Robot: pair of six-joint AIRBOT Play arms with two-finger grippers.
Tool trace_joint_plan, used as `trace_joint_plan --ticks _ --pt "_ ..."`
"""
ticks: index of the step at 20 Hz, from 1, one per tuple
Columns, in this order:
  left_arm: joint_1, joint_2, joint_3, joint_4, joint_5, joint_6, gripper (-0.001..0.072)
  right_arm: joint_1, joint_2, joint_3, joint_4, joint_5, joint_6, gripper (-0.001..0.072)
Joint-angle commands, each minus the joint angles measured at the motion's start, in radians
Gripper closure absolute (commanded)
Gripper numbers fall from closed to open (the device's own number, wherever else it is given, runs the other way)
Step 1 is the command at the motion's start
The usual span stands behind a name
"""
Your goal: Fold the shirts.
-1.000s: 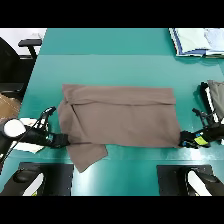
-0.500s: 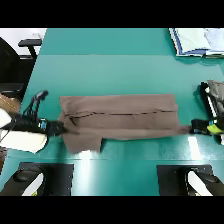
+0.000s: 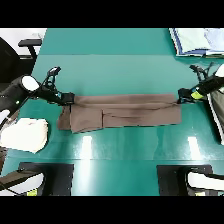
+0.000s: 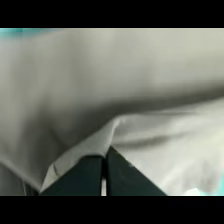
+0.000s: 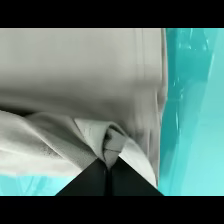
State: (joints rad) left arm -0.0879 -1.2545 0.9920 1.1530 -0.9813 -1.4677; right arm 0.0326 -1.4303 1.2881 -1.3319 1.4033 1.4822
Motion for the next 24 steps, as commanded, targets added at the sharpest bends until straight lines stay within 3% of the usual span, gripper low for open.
trace_joint_plan --ticks 1,2,3,6,7,9,10,15,19,22,23,24 --pt "0.000 -0.050 0.029 0.003 0.081 0.010 0.0618 0.004 -0.116 0.115 0.010 -0.014 -0.002 0.0610" --pt "0.000 -0.049 0.040 0.003 0.076 0.009 0.0345 -0.003 -0.125 0.129 0.042 -0.017 -0.017 0.0477" --pt "0.000 -0.049 0.053 0.003 0.069 0.009 0.0133 -0.023 -0.127 0.136 0.093 -0.017 -0.053 0.0414" --pt "0.000 -0.049 0.119 0.002 0.003 0.009 0.0117 -0.103 -0.126 0.135 0.230 0.036 -0.130 0.0231" --pt "0.000 -0.049 0.142 0.001 -0.031 0.009 0.0142 -0.138 -0.126 0.134 0.234 0.073 -0.148 0.0208" --pt "0.000 -0.049 0.163 -0.013 -0.089 0.010 0.0598 -0.211 -0.121 0.110 0.234 0.121 -0.175 0.0203" --pt "0.000 -0.049 0.162 -0.016 -0.105 0.010 0.0671 -0.248 -0.110 0.072 0.236 0.118 -0.193 0.0202" --pt "-0.002 -0.050 0.157 -0.140 -0.086 0.009 0.0680 -0.418 -0.130 -0.149 0.326 0.050 -0.312 0.0200" --pt "-0.117 -0.050 0.148 -0.166 0.033 -0.003 0.0681 -0.435 -0.217 -0.232 0.495 0.014 -0.378 0.0201" --pt "-0.235 -0.077 0.158 -0.166 0.163 -0.053 0.0681 -0.357 -0.254 -0.209 0.529 -0.014 -0.385 0.0203" --pt "-0.266 -0.105 0.174 -0.168 0.173 -0.055 0.0681 -0.319 -0.256 -0.195 0.529 -0.026 -0.385 0.0269" --pt "-0.291 -0.141 0.196 -0.171 0.166 -0.055 0.0681 -0.290 -0.252 -0.182 0.528 -0.033 -0.385 0.0388"
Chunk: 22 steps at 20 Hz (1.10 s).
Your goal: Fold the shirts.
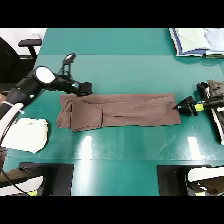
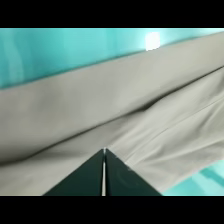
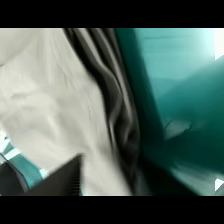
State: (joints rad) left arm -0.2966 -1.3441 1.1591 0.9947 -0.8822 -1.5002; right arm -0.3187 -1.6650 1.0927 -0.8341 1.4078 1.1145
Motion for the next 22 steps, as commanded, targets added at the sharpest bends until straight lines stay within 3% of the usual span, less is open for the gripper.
trace_joint_plan --ticks 1,2,3,12,22 --pt "-0.109 -0.094 0.055 -0.019 0.055 -0.023 0.0681 0.090 -0.008 0.023 0.030 -0.043 -0.019 0.0534" --pt "-0.131 -0.134 0.078 -0.030 0.047 -0.022 0.0681 0.111 0.007 0.032 0.030 -0.047 -0.030 0.0672" --pt "-0.153 -0.175 0.103 -0.039 0.039 -0.023 0.0681 0.126 0.032 0.044 0.030 -0.047 -0.032 0.0694" --pt "-0.270 -0.403 0.257 -0.064 0.027 -0.039 0.0681 0.330 0.349 0.332 0.031 -0.041 0.126 0.0695" --pt "-0.271 -0.412 0.257 -0.064 0.055 -0.040 0.0681 0.658 0.364 0.507 0.095 -0.114 0.209 0.0695"
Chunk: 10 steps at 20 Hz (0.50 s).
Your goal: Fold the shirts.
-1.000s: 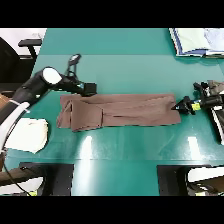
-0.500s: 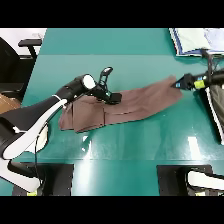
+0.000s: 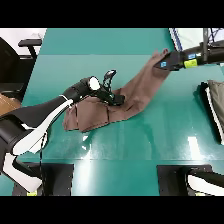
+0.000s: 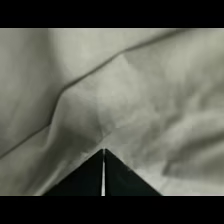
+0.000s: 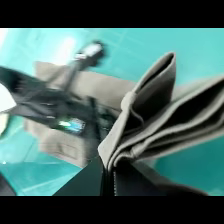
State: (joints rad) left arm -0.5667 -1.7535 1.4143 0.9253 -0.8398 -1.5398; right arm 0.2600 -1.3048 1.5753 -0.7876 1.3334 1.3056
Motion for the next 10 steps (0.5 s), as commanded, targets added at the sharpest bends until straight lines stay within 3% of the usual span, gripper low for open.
trace_joint_plan --ticks 1,5,10 --pt "0.000 -0.002 0.002 0.014 0.019 0.002 0.0681 0.101 0.004 0.024 0.075 -0.058 0.018 0.0695" --pt "0.076 0.036 0.036 0.093 -0.070 0.001 0.0682 0.188 0.004 0.024 0.089 -0.142 0.018 0.0695" --pt "0.356 0.294 0.091 0.273 -0.159 0.003 0.0681 0.427 -0.080 0.025 0.090 -0.263 -0.012 0.0694"
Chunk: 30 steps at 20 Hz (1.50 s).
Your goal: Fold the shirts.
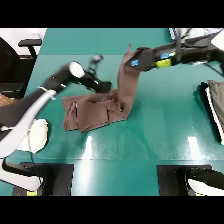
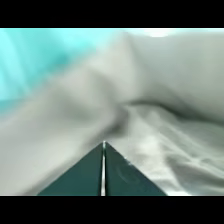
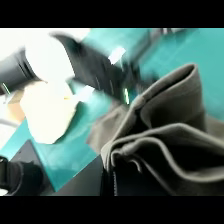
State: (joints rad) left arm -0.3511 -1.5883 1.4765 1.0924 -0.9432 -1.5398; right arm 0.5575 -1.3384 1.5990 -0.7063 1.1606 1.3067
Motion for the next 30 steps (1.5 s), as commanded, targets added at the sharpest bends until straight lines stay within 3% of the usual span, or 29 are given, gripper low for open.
trace_joint_plan --ticks 1,3,5,6,7,10,12,18,19,20,21,28,30 --pt "0.197 0.186 0.036 0.130 -0.058 0.003 0.0681 0.196 -0.085 0.008 0.008 -0.137 -0.034 0.0694" --pt "0.296 0.286 0.045 0.174 -0.055 0.003 0.0681 0.325 -0.200 0.079 0.006 -0.208 -0.075 0.0656" --pt "0.372 0.357 0.045 0.192 -0.064 0.003 0.0681 0.414 -0.333 0.190 -0.002 -0.240 -0.082 0.0381" --pt "0.401 0.380 0.046 0.192 -0.068 0.003 0.0680 0.435 -0.386 0.239 -0.002 -0.232 -0.082 0.0280" --pt "0.425 0.398 0.047 0.192 -0.072 0.003 0.0681 0.440 -0.431 0.285 -0.002 -0.192 -0.082 0.0246" --pt "0.447 0.415 0.045 0.199 -0.095 0.005 0.0681 0.382 -0.479 0.346 -0.020 0.003 -0.072 0.0263" --pt "0.447 0.414 0.045 0.196 -0.126 0.024 0.0681 0.315 -0.466 0.314 -0.117 0.092 -0.027 0.0263" --pt "0.447 0.415 0.043 0.189 -0.165 0.030 0.0680 0.008 -0.287 -0.109 -0.184 0.055 0.034 0.0256" --pt "0.447 0.414 0.043 0.184 -0.164 0.029 0.0680 -0.040 -0.269 -0.173 -0.179 0.034 0.060 0.0183" --pt "0.447 0.414 0.043 0.182 -0.164 0.029 0.0681 -0.089 -0.265 -0.224 -0.175 0.026 0.081 0.0020" --pt "0.444 0.414 0.043 0.181 -0.164 0.029 0.0680 -0.119 -0.271 -0.263 -0.174 0.019 0.085 0.0013" --pt "0.444 0.414 0.043 0.150 -0.142 0.029 0.0681 -0.076 -0.491 -0.181 -0.013 0.000 0.079 0.0063" --pt "0.444 0.414 0.043 0.146 -0.145 0.029 0.0681 -0.021 -0.559 -0.112 0.015 0.002 0.080 0.0111"
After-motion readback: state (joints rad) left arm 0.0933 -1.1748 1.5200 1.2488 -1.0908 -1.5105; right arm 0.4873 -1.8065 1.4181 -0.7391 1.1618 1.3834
